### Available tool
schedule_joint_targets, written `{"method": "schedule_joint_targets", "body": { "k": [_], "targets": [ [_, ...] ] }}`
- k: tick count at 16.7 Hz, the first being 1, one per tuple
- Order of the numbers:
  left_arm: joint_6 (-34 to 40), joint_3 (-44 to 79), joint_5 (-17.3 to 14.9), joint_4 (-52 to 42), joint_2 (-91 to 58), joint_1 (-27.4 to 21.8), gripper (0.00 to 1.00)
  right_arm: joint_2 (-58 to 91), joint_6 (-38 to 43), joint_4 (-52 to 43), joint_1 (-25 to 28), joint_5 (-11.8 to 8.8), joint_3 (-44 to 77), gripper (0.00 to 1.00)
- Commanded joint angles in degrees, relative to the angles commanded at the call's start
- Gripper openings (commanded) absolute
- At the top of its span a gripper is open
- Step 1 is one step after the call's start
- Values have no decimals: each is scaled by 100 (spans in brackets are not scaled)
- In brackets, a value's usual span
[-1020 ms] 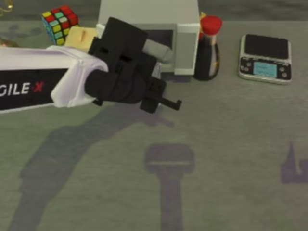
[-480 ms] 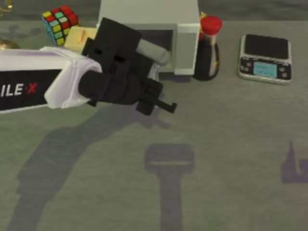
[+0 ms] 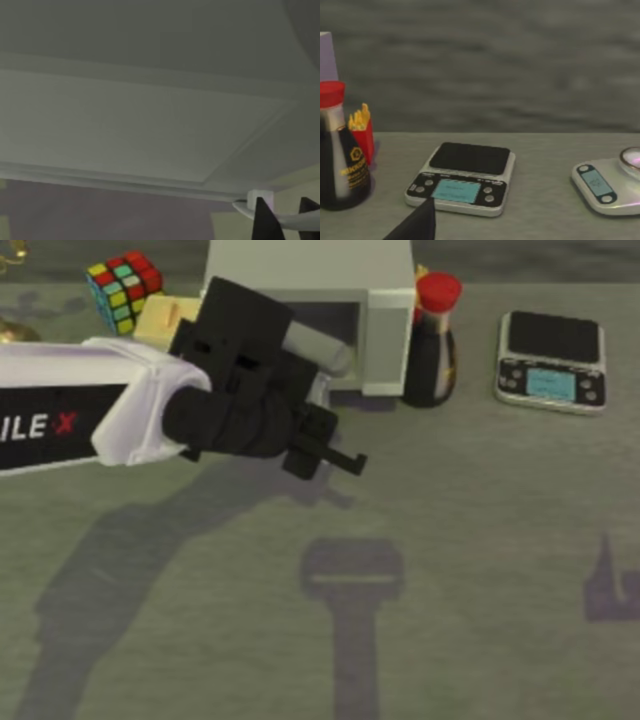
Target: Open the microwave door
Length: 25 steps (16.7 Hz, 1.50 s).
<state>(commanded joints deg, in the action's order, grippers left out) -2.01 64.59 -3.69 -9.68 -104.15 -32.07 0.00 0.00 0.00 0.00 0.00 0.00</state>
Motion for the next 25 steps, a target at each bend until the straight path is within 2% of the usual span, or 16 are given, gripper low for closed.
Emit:
{"method": "schedule_joint_targets", "body": {
  "k": [12, 21, 25],
  "targets": [
    [0, 0, 0, 0, 0, 0, 0, 0, 0, 0, 0, 0, 0, 100],
    [-357, -166, -311, -2, 143, 147, 0, 0, 0, 0, 0, 0, 0, 100],
    [-389, -181, -331, -5, 149, 160, 0, 0, 0, 0, 0, 0, 0, 100]
  ]
}}
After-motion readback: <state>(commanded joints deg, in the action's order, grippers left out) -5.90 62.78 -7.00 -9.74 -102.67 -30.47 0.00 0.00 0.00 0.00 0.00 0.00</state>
